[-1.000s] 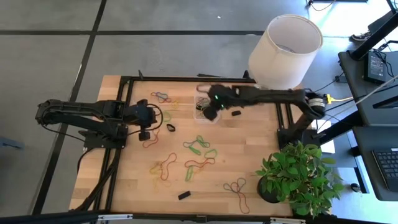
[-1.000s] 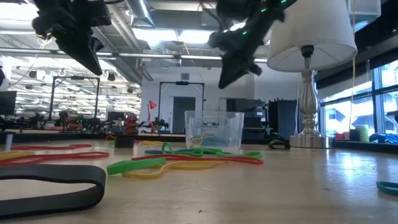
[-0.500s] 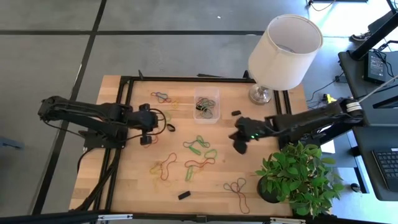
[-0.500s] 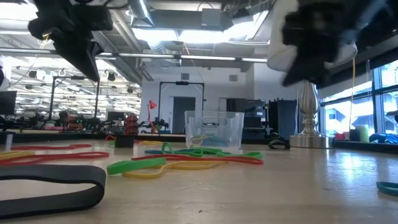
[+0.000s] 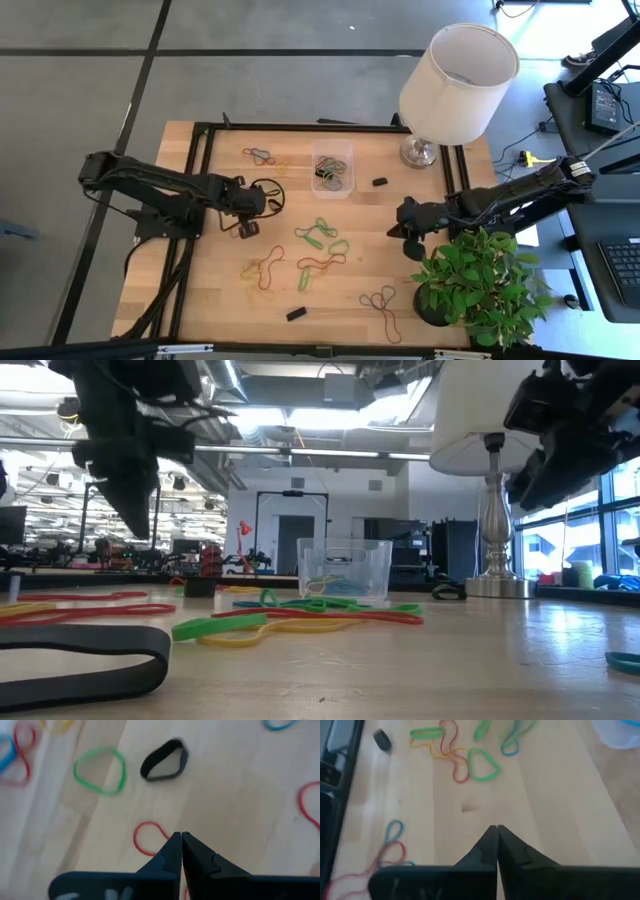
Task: Pick and place rubber bands into bin
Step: Put the red rubber band into the transparent bin
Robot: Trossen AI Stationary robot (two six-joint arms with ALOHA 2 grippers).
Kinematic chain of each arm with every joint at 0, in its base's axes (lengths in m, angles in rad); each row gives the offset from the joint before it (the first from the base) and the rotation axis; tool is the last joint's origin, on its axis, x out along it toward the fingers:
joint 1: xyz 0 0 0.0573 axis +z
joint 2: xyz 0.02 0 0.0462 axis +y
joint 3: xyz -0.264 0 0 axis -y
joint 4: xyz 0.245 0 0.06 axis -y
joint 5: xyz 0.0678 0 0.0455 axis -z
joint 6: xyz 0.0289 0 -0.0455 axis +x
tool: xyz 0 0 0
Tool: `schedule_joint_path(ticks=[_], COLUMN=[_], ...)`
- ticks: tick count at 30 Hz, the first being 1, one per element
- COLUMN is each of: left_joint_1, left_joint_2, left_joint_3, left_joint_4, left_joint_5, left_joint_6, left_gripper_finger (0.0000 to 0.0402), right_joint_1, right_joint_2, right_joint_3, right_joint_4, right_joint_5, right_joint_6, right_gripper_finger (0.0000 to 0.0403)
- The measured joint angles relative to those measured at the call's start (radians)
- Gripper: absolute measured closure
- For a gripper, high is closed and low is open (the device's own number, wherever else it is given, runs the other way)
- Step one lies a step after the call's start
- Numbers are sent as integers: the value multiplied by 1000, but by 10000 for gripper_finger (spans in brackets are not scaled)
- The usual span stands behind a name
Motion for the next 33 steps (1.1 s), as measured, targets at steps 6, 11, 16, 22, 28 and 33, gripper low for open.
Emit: schedule_joint_path(ticks=[6, 11, 16, 22, 28, 33], left_joint_1=[29, 103, 167, 188, 184, 183], left_joint_2=[86, 159, 245, 341, 373, 369], left_joint_3=[0, 0, 0, 6, 6, 5], left_joint_4=[2, -5, -11, 10, 31, 39], left_joint_5=[1, 56, 155, 218, 232, 240], left_joint_6=[-205, -495, -689, -705, -718, -731], left_gripper_finger=[347, 299, 262, 247, 265, 324], right_joint_1=[0, 0, 0, 0, 0, 0], right_joint_2=[-30, -31, -31, -30, -30, -30], right_joint_3=[-29, -29, -29, -29, -29, -29], right_joint_4=[-6, -1, -2, -2, 0, 0], right_joint_5=[0, 0, 0, 1, 1, 2], right_joint_6=[-50, -79, -78, -78, -72, -74], right_gripper_finger=[401, 397, 399, 395, 398, 397])
